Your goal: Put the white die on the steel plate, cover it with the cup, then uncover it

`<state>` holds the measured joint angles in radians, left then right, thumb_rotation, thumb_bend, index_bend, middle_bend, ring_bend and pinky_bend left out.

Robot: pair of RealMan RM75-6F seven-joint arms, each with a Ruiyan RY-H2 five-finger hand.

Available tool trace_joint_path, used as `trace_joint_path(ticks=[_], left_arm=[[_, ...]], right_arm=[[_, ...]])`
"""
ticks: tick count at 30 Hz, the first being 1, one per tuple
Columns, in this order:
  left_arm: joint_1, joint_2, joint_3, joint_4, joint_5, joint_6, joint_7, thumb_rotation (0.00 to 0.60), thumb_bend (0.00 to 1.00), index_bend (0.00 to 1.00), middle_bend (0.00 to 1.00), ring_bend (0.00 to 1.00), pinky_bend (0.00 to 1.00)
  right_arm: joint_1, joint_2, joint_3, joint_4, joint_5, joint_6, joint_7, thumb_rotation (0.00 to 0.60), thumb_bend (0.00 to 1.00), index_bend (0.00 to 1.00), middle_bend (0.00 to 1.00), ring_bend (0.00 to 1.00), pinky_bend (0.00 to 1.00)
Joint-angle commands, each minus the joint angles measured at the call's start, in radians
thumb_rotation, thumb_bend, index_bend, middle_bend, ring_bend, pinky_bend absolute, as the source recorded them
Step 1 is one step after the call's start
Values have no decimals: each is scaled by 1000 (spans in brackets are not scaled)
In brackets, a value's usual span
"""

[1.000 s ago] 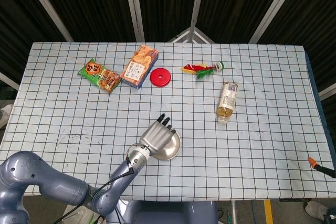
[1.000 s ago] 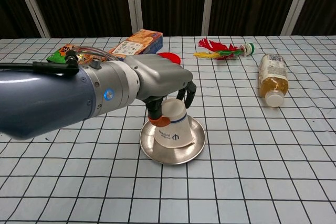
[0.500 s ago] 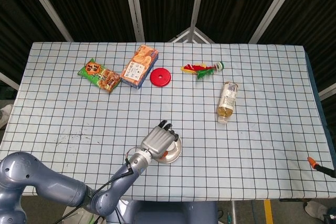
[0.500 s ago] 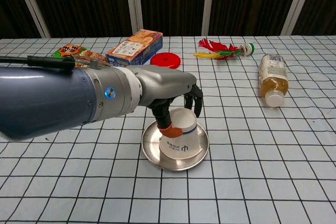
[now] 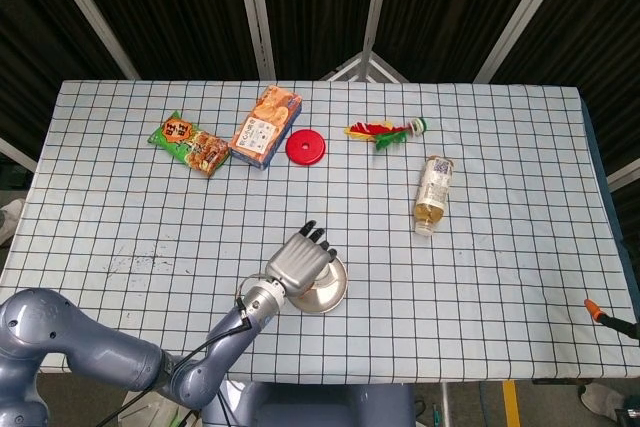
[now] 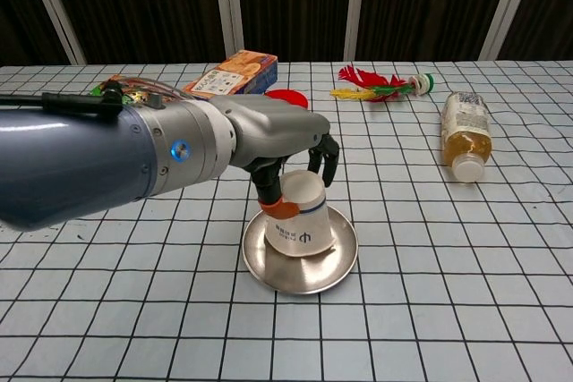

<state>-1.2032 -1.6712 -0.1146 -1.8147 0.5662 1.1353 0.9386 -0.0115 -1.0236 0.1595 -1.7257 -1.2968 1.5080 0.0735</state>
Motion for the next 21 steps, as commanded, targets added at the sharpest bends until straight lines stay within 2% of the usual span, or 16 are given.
trace_joint_path(ticks=[1, 8, 21], left_arm=[[2, -20, 22, 26, 50, 29, 19, 600, 518, 381, 357, 126, 84], [14, -44, 44, 66, 134, 45, 23, 600, 517, 381, 356, 126, 84], [52, -31, 21, 44, 156, -50, -102, 600, 518, 381, 362, 134, 84]], right_arm=[[0, 1, 1, 2, 1, -1, 6, 600, 96, 187, 100, 134, 72], [-2, 4, 1, 3, 3, -3, 13, 600, 96, 188, 101, 134, 72], [-1, 5, 2, 1, 5, -6, 13, 600, 96, 190, 103, 134, 72]])
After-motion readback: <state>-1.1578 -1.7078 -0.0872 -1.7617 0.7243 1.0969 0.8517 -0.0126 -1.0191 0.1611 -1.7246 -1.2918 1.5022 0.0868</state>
